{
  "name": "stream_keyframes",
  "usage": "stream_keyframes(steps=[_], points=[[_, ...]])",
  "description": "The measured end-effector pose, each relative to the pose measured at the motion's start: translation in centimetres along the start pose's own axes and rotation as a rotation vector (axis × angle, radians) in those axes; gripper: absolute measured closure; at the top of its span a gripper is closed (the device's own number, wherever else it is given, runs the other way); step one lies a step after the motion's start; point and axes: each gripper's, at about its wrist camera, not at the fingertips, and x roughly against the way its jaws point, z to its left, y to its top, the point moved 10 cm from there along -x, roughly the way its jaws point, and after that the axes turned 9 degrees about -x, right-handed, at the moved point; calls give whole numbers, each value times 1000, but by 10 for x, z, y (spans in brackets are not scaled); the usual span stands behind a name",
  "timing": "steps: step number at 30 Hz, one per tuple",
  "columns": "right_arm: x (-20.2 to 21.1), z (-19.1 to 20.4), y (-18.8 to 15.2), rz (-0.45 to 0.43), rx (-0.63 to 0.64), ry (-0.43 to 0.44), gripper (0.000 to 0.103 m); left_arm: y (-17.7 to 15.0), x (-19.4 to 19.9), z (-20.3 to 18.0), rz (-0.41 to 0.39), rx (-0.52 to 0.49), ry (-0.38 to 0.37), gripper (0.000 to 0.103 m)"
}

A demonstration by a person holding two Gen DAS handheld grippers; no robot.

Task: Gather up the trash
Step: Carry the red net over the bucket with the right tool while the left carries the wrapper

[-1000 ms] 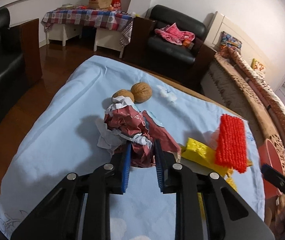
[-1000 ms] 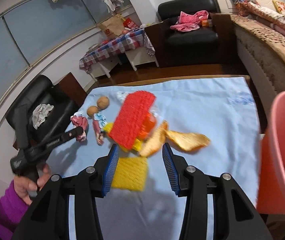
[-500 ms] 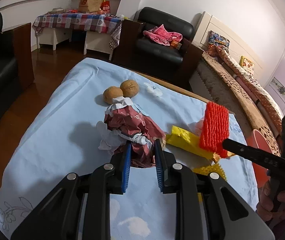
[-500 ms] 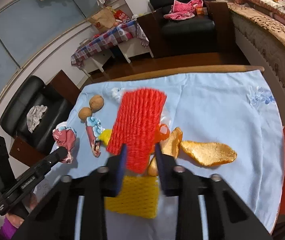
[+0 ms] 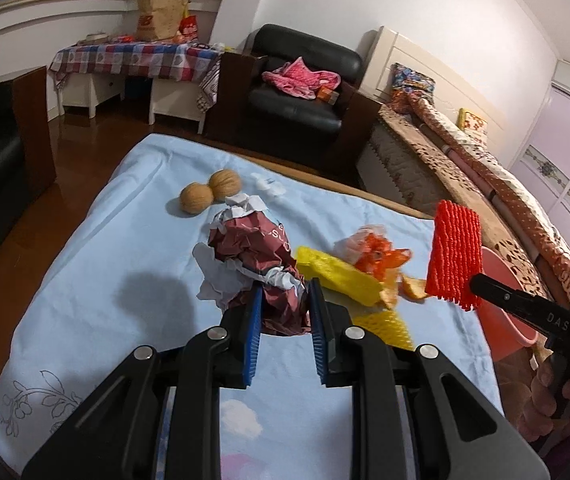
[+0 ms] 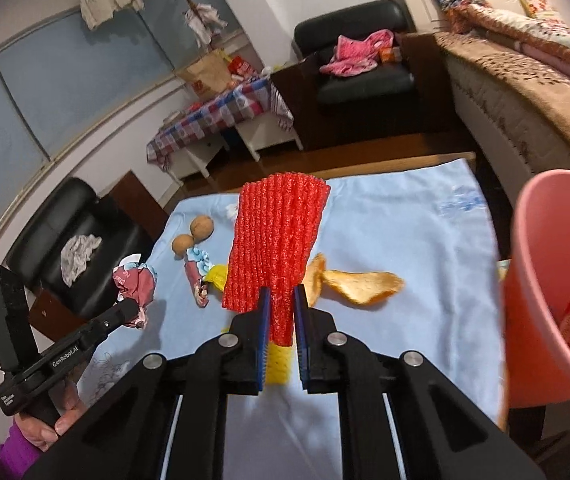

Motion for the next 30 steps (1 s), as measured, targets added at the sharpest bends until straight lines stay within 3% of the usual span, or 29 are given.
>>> stream_keyframes(steps=[9, 18, 22, 30], points=[[63, -28, 8, -125, -12, -70, 92, 16, 6, -59, -24, -85, -119, 81], [115, -92, 20, -234, -115, -167, 92, 26, -4, -127, -12, -159, -237, 81], [131, -121, 23, -275, -143, -232, 92, 29, -9, -155, -7, -194, -293, 81], [151, -165, 27, -321, -226, -271, 92, 31, -27, -217, 22, -255, -398, 81]])
